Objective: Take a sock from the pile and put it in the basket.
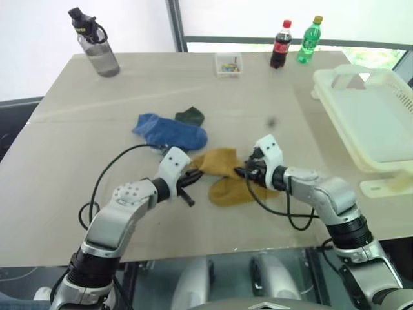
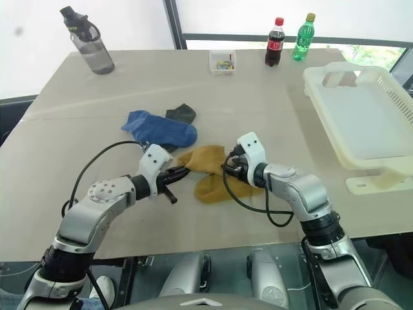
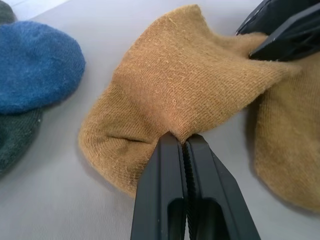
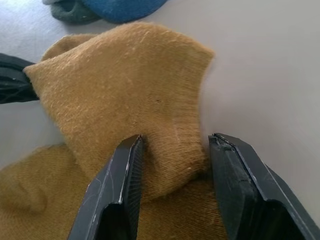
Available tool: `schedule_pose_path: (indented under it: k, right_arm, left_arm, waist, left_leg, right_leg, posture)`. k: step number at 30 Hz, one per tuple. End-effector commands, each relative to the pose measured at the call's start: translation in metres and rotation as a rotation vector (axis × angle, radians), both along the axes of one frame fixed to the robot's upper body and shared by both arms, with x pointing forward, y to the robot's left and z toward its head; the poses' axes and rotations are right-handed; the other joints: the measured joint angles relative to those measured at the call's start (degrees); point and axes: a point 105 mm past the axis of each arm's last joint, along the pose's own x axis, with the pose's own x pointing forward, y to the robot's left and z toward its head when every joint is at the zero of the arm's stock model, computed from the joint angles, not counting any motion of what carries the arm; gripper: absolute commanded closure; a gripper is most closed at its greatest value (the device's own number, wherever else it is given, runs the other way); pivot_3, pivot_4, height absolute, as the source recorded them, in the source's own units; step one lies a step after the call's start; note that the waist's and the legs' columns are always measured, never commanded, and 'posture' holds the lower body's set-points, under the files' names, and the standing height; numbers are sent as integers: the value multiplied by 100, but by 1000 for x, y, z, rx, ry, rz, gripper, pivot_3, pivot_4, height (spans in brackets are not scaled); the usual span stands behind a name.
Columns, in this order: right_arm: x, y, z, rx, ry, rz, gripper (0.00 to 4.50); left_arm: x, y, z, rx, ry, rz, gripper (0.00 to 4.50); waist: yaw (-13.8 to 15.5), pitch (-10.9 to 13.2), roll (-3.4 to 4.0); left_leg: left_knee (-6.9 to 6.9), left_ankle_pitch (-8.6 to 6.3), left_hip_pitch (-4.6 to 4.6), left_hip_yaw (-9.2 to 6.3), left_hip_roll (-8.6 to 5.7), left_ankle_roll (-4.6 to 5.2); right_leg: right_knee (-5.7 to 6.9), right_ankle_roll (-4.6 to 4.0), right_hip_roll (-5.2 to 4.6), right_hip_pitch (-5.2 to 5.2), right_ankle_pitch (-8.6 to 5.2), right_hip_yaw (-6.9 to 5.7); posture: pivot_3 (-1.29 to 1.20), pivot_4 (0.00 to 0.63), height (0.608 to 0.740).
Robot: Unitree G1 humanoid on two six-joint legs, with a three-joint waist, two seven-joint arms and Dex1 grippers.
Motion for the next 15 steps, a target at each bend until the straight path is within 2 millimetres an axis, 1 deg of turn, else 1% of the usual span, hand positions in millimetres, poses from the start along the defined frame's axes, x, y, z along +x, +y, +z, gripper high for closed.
schedule_pose_path:
  k: [1, 6, 9, 10, 11, 12, 14, 15]
  right_arm:
    - [-4, 3, 1, -44, -21, 35, 2387]
    - [-3, 4, -2, -53, -17, 22, 2387]
    - [-7, 7, -4, -48, -7, 45, 3234]
    - [-8, 7, -4, -45, -5, 52, 3666]
    - [-7, 7, -3, -42, -5, 48, 4208]
    - [-7, 7, -2, -39, -5, 45, 4448]
    - [-6, 6, 1, -28, -15, 38, 4448]
    - [-5, 7, 6, -2, -26, 45, 4448]
  left_arm:
    - [-3, -3, 13, -10, -50, -6, 4443]
    - [-6, -1, 11, -8, -44, -2, 4443]
    - [-8, -3, 11, -7, -41, -7, 4500]
    - [-8, -3, 11, -8, -41, -7, 4500]
    - [-8, -3, 11, -9, -41, -8, 4500]
    - [-8, -4, 11, -9, -41, -9, 4500]
    - [-9, -4, 11, -13, -40, -10, 4500]
    - [-9, -5, 10, -23, -26, -8, 4500]
  waist:
    - [-3, 0, 0]
    - [-6, -1, -1]
    - [-6, -1, -1]
    - [-6, -1, 0]
    - [-6, -1, 0]
    - [-6, -1, -1]
    - [-6, -1, 0]
    - [-6, -1, 0]
  left_leg:
    - [0, 0, 1, 0, 0, 0]
    - [0, 0, 5, 0, 0, 0]
    - [0, 0, 6, 0, 1, 0]
    - [0, 0, 5, 0, 1, 0]
    - [0, 0, 5, 0, 1, 0]
    - [0, 0, 5, -1, 1, 0]
    - [-1, 0, 5, 0, 1, 0]
    - [-1, 0, 5, 0, 1, 0]
  right_leg:
    - [1, 0, 1, 0, 0, 0]
    - [3, -1, 4, 1, 0, -1]
    - [3, -1, 4, 1, 0, -1]
    - [3, -1, 4, 1, 0, -1]
    - [3, -1, 4, 1, 0, -1]
    - [3, -1, 4, 1, 0, -1]
    - [3, -1, 4, 1, 0, -1]
    - [2, -1, 4, 1, 0, -1]
  posture:
    - [0, 150, 740]
    - [0, 150, 740]
    - [0, 150, 740]
    - [0, 150, 740]
    - [0, 150, 740]
    - [0, 150, 740]
    - [0, 150, 740]
    - [0, 150, 740]
